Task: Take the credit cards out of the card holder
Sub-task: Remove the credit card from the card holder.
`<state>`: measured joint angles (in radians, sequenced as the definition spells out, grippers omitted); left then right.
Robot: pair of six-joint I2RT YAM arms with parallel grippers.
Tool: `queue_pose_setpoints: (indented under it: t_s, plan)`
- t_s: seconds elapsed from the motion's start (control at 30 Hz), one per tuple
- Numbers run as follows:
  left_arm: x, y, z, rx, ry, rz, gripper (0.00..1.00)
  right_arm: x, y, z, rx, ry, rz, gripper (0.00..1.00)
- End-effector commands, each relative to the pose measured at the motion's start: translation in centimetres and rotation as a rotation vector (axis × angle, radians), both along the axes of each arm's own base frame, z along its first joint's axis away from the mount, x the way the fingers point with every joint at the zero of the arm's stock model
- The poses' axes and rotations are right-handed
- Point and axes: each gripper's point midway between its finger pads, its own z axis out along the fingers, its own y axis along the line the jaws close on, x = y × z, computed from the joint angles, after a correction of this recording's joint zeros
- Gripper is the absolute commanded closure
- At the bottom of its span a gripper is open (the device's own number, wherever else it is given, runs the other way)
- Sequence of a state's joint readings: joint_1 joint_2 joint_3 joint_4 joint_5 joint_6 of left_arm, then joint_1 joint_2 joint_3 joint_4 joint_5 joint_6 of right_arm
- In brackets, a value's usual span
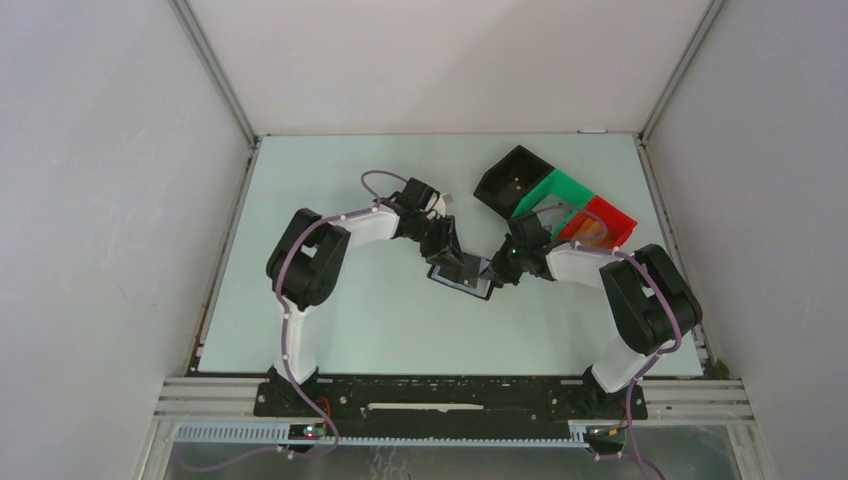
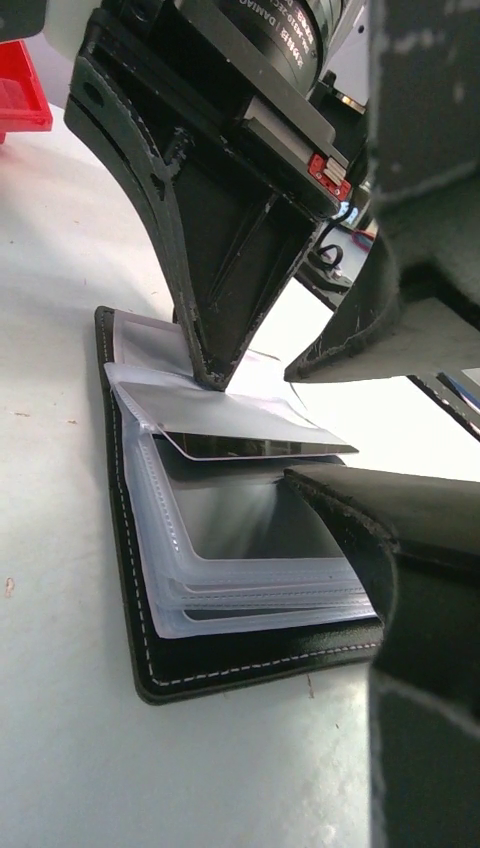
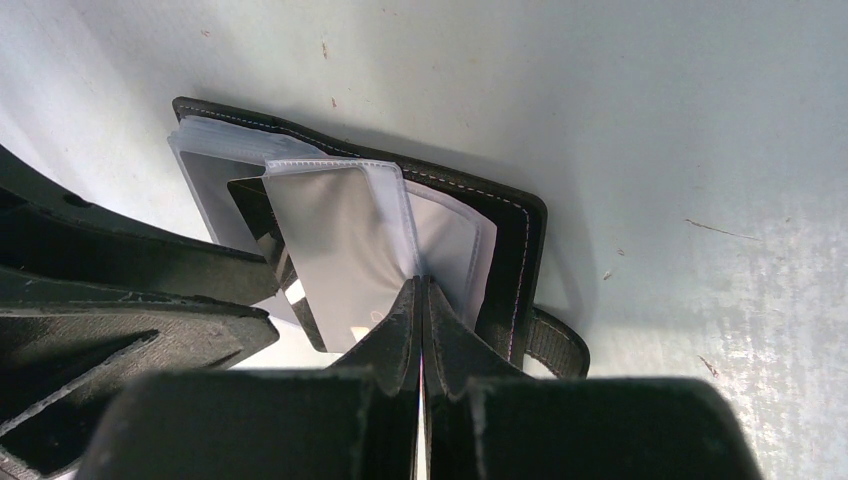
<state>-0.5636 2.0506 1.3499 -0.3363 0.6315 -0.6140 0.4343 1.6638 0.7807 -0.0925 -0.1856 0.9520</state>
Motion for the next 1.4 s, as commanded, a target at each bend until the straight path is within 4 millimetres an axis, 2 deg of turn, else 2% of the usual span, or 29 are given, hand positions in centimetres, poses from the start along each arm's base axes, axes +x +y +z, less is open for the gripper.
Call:
queue_pose_setpoints:
  t_s: [0.0, 0.17, 0.37, 0.43, 0.53, 0.57, 0.73, 0.93, 1.2, 1.37]
  plan:
    - [-0.4, -0.2, -1.4, 0.009, 0.014, -0.001, 0.60, -2.0, -4.6, -4.2, -0.203, 0.092, -0.062, 1.00]
    - [-0.5, -0.4, -1.3, 0.001, 0.014, -0.006, 0.69, -2.0, -4.6, -4.0, -0.201, 0.091, -0.063, 1.00]
    - [-0.6, -0.7, -1.5, -0.005, 0.019, -0.014, 0.73, -1.9, -4.5, -3.9, -0.199, 0.087, -0.065, 1.00]
    - [-0.7, -0.8, -1.6, -0.006, 0.023, -0.014, 0.80, -2.0, -4.6, -3.9, -0.200, 0.088, -0.063, 1.00]
    - [-0.7, -0.8, -1.8, -0.007, 0.027, -0.011, 0.97, -2.0, -4.6, -3.9, -0.201, 0.089, -0.063, 1.00]
    - [-0.6, -0.9, -1.8, -0.007, 0.028, -0.011, 1.00, -2.0, -4.6, -4.0, -0.203, 0.089, -0.063, 1.00]
    - [-0.1, -0.9, -1.3, -0.005, 0.011, -0.015, 1.00, -2.1, -4.7, -4.0, -0.210, 0.094, -0.064, 1.00]
    - [0.6, 0.6, 0.0, 0.028, 0.004, -0.055, 1.00, -2.8, -5.1, -4.5, -0.214, 0.101, -0.068, 1.00]
    - [1.2, 2.6, 0.4, 0.019, 0.023, -0.060, 1.00, -3.3, -5.5, -4.8, -0.216, 0.110, -0.076, 1.00]
    - [1.3, 3.1, 0.8, 0.017, 0.021, -0.067, 1.00, -3.3, -5.6, -4.9, -0.217, 0.109, -0.077, 1.00]
